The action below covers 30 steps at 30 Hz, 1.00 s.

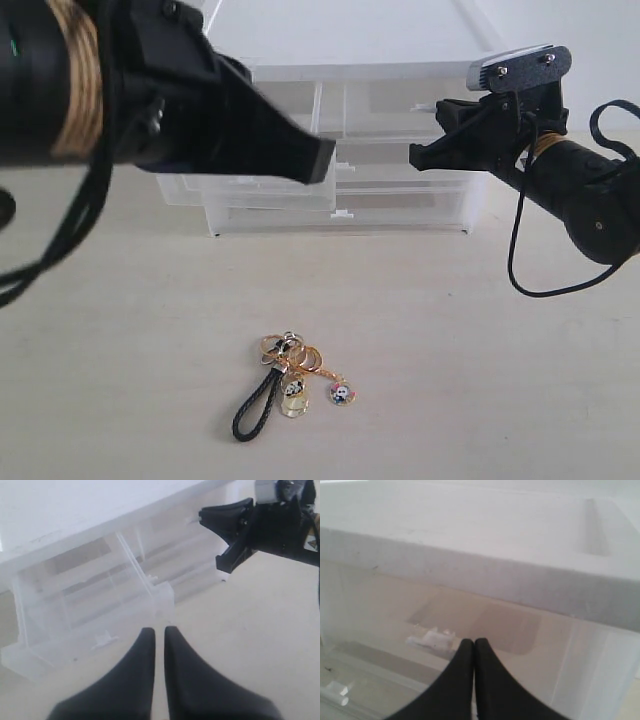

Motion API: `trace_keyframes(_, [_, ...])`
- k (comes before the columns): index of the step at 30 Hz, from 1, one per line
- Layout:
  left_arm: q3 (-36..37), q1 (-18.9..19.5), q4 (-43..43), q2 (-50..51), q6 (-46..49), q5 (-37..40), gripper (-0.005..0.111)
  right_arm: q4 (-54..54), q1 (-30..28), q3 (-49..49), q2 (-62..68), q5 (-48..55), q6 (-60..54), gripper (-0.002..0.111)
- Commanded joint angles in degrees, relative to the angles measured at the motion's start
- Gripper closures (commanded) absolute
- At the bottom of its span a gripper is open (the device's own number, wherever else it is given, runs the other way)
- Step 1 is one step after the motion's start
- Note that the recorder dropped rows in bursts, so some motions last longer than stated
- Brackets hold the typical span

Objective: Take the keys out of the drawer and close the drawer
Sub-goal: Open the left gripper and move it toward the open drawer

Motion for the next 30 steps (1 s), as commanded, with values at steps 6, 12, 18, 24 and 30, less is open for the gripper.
trace_keyframes(6, [16.4,-0.8,40.9,2.1,-53.1,5.8,0.103,4.6,-0.7,-2.1,0.0,-0.9,1.6,0.109])
trace_keyframes(12, [18.3,-0.8,42.4,7.6,-55.4,8.7,0.103,4.6,-0.7,-2.1,0.0,-1.0,1.8,0.109])
trace_keyframes(18, [17.5,-0.8,41.8,13.6,-55.4,8.8,0.103,4.6,-0.7,-2.1,0.0,-1.0,1.8,0.109])
trace_keyframes(24, [15.4,-0.7,41.3,17.1,-55.4,15.3,0.103,4.6,-0.7,-2.1,0.0,-1.0,1.8,0.109])
trace_keyframes(30, [12.5,-0.7,40.9,19.8,-55.4,17.7,0.103,4.2,-0.7,-2.1,0.0,-0.9,1.8,0.109])
